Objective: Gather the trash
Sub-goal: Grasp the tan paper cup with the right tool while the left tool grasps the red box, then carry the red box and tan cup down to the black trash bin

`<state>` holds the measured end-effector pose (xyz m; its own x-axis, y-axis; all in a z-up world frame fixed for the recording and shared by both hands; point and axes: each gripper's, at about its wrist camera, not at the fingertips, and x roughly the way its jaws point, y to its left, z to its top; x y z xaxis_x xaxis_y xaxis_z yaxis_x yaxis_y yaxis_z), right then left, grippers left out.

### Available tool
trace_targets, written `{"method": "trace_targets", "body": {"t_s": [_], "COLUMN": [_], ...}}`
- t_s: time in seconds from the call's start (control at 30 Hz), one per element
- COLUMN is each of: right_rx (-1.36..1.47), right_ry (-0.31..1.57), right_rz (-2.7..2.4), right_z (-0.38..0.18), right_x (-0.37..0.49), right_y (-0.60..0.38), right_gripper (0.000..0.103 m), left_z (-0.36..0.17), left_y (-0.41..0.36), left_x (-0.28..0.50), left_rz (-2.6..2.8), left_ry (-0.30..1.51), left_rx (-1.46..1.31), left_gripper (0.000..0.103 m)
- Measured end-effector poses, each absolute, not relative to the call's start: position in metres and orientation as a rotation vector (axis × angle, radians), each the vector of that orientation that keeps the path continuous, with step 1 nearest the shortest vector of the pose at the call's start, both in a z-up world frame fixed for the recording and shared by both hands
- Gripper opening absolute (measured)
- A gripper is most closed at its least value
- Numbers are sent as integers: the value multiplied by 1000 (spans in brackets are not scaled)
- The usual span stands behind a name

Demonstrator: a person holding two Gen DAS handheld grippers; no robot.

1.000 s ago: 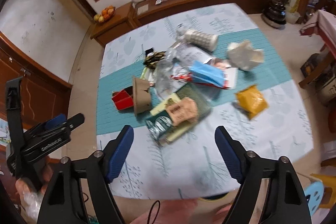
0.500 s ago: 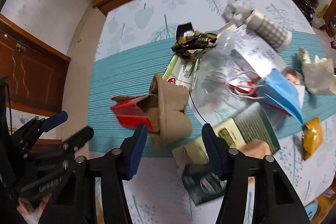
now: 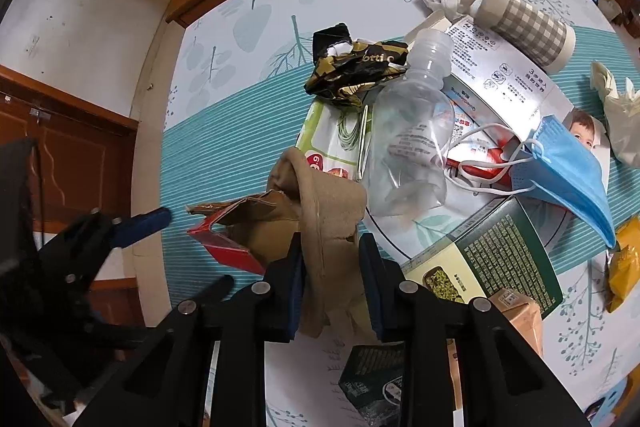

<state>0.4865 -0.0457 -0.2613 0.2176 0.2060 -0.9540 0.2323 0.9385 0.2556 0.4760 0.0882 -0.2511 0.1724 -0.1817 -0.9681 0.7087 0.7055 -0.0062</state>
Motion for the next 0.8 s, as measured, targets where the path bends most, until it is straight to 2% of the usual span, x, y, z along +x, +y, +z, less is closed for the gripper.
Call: {"method": "trace_targets", "body": {"t_s": [0.27,0.37,0.4,0.47,0.5,0.63,0.8], "right_rx": [389,371,366,354,360,354,329], "right_ry": [1372,1369,1368,1365,1361,1341,1307], "right_rz": [-12,-8,-9,-20,-14,-9,8], "right_z": [-264,-265,-264,-263,-261,-252,-238], "right_x": [484,482,482,481,481,477,463], "right_y": [-46,-43,-42,-41,-41,-40,-35], "right_gripper": [24,24,24,20,20,12,12], "left_z": [-275,-275,-275,-276,-275,-268,-251], "left_y": [78,85,87,93,96,113,129], "left_x": [490,499,502,505,506,507,503], "left_rz": [-657,-665,-663,-632,-622,-587,-550], "left_ry": [1271,1307,1321,1339,1343,1362,1362], "left_rx": [538,464,440,408,389,288,205], "left_gripper": [70,58,46,39,32,29,21]}}
